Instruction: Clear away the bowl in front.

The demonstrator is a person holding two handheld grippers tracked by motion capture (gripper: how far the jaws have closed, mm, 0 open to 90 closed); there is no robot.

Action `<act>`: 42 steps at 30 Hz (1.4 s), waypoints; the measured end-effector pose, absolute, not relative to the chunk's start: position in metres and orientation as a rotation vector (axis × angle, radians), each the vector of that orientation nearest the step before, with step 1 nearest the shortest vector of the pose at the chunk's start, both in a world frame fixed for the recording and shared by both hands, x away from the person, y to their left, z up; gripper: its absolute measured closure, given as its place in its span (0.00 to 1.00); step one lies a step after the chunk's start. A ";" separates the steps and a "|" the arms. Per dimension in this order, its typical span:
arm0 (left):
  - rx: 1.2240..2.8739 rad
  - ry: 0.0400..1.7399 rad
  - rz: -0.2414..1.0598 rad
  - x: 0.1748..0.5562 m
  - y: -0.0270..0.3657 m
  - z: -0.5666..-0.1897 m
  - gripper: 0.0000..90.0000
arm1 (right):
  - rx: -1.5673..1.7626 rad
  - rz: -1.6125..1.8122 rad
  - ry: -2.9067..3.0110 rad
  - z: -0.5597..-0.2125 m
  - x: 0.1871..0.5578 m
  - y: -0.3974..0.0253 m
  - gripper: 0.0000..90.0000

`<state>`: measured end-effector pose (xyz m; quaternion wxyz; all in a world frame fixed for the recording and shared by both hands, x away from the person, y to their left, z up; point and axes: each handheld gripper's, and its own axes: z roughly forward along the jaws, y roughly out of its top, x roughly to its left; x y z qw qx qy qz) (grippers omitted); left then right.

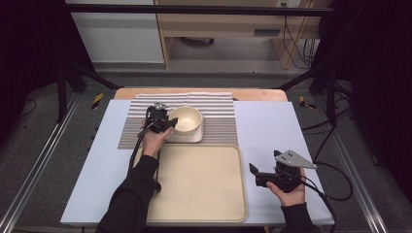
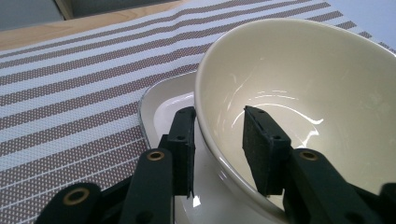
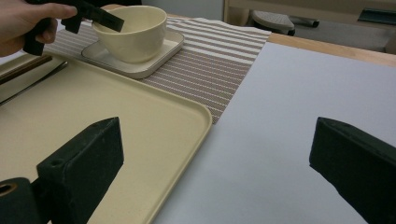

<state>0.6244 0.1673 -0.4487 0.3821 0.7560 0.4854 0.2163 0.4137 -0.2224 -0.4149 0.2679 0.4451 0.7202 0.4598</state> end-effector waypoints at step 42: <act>1.858 1.315 0.509 0.627 0.164 -0.441 0.92 | 1.203 1.230 1.945 -0.416 0.415 -0.223 0.04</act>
